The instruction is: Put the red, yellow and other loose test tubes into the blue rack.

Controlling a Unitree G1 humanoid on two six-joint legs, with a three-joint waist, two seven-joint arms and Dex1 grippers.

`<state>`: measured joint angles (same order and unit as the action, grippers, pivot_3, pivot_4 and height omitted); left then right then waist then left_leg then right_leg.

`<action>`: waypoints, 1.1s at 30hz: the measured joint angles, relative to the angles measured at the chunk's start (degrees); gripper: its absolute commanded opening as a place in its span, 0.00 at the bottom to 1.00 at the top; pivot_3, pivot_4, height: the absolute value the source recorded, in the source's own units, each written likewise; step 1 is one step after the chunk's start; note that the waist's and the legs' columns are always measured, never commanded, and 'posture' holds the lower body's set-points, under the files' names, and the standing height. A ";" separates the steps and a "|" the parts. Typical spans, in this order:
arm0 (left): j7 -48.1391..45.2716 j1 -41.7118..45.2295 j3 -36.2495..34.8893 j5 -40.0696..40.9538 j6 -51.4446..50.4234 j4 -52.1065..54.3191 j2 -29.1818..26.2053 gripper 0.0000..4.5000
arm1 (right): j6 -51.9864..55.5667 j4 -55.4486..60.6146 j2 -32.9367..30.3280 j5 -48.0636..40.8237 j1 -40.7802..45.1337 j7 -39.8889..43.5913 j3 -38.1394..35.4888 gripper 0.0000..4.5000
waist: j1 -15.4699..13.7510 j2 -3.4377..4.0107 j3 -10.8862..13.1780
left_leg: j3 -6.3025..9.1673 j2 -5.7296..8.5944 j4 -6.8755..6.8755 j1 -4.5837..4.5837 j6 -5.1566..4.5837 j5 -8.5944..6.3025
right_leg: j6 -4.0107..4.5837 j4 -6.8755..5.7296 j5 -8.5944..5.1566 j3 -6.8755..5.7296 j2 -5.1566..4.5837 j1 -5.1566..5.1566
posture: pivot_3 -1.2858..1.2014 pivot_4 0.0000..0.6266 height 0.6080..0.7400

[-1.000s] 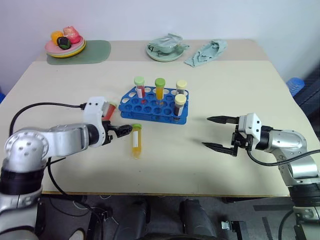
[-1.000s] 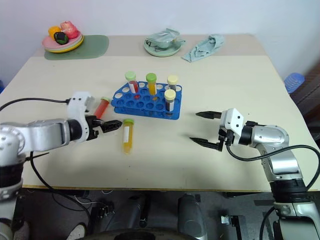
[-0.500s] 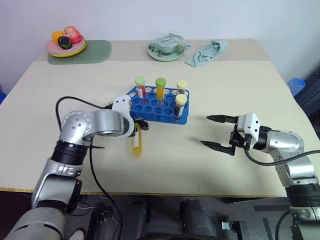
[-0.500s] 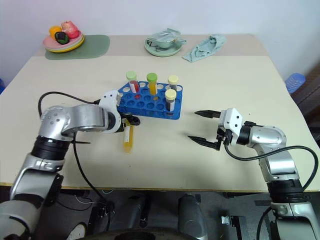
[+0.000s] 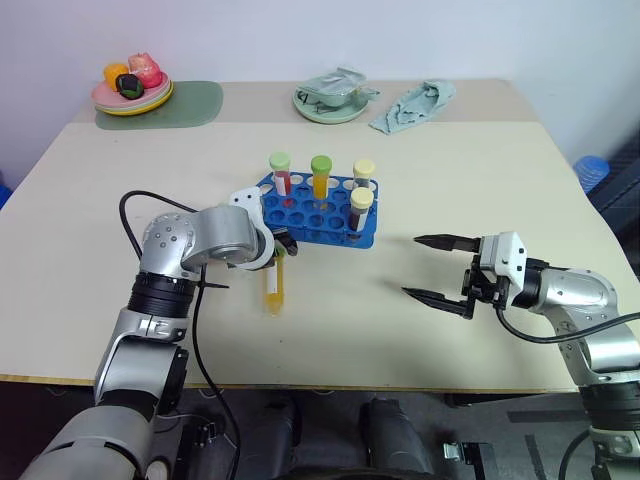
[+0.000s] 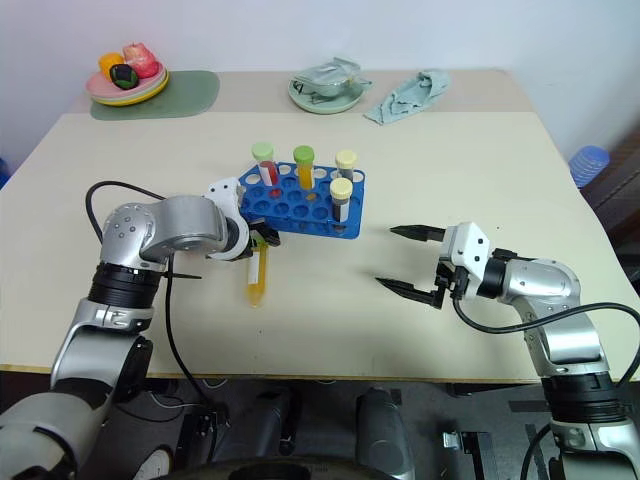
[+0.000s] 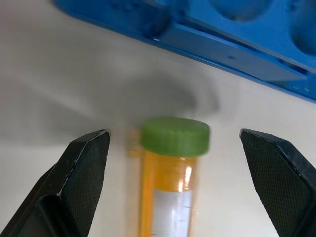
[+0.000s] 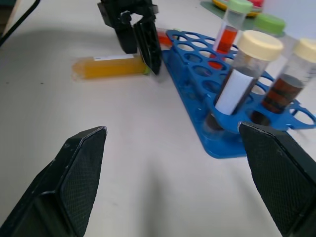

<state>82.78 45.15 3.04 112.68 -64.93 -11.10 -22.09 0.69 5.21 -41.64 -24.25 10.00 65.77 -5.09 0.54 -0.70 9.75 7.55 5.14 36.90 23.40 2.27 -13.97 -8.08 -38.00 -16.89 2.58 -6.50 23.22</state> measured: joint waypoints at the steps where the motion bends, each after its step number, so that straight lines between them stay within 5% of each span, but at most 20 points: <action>1: 0.60 0.00 -0.61 0.00 -0.03 -0.07 0.29 0.90 | 0.14 0.00 0.00 -0.10 0.00 0.02 0.00 0.98 | -0.01 0.00 0.00 | 0.00 0.00 0.00 0.01 0.00 0.00 | 0.00 0.00 0.00 0.00 0.00 0.00 | 0.52 0.24 1.00; 6: 2.02 0.32 -2.28 0.01 -0.98 -0.54 1.08 0.45 | 0.48 0.00 0.01 -0.23 1.08 0.04 0.05 0.98 | -0.05 -0.01 0.00 | 0.00 0.01 0.02 0.01 0.00 0.00 | 0.00 0.00 0.00 0.00 0.00 0.00 | 0.52 0.24 1.00; 8: 2.57 0.33 -2.74 0.03 -0.94 -0.55 1.51 0.45 | 0.65 0.00 0.03 -0.23 1.73 0.02 0.07 0.98 | -0.07 -0.01 0.00 | 0.00 0.01 0.02 0.01 0.00 0.00 | 0.00 0.00 0.00 0.00 0.00 0.00 | 0.52 0.24 1.00; 11: 2.73 0.32 -2.95 0.04 -0.99 -0.57 1.65 0.27 | 0.72 0.00 0.04 -0.23 2.14 0.07 0.10 0.98 | -0.09 -0.02 0.00 | 0.00 0.01 0.02 0.01 0.00 0.00 | 0.00 0.00 0.00 0.00 -0.01 0.00 | 0.52 0.24 1.00; 19: 3.04 -0.35 -4.23 0.04 -1.40 1.31 1.93 0.27 | 0.68 -0.17 0.36 -0.11 3.85 0.56 0.42 0.98 | 0.01 -0.03 0.01 | 0.00 0.01 0.03 0.01 0.00 0.00 | 0.00 -0.01 0.00 0.00 0.00 0.00 | 0.52 0.24 1.00; 23: -3.11 -0.90 -4.21 -0.05 -5.25 5.67 -2.98 0.27 | 0.67 -0.90 1.05 -0.01 4.31 0.61 1.01 0.98 | 0.14 -0.04 0.02 | 0.00 0.01 0.02 0.03 0.00 0.00 | 0.00 -0.04 0.00 0.00 0.00 0.04 | 0.52 0.24 1.00; 28: -22.94 -0.80 -7.48 -3.47 -4.06 18.14 -11.12 0.27 | 0.67 -2.50 1.36 0.01 4.98 1.01 1.46 0.98 | 0.04 -0.03 0.01 | -0.03 0.01 0.02 0.05 0.00 0.00 | 0.01 0.00 0.00 -0.01 0.00 0.00 | 0.52 0.24 1.00; 33: -59.35 -2.77 -9.71 -26.74 8.14 34.08 -12.85 0.27 | 1.71 -4.53 3.46 -0.14 8.50 -0.64 1.56 0.98 | 0.06 0.00 0.00 | -0.16 0.03 -0.06 0.03 0.00 0.00 | 0.02 0.07 -0.01 -0.02 0.03 -0.02 | 0.52 0.24 1.00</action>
<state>23.44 42.39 -6.67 85.94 -56.79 22.97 -34.94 2.40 0.68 -38.18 -24.39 18.51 65.13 -3.54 0.60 -0.70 9.75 7.39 5.18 36.85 23.43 2.28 -13.97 -8.06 -37.94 -16.90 2.56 -6.48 23.20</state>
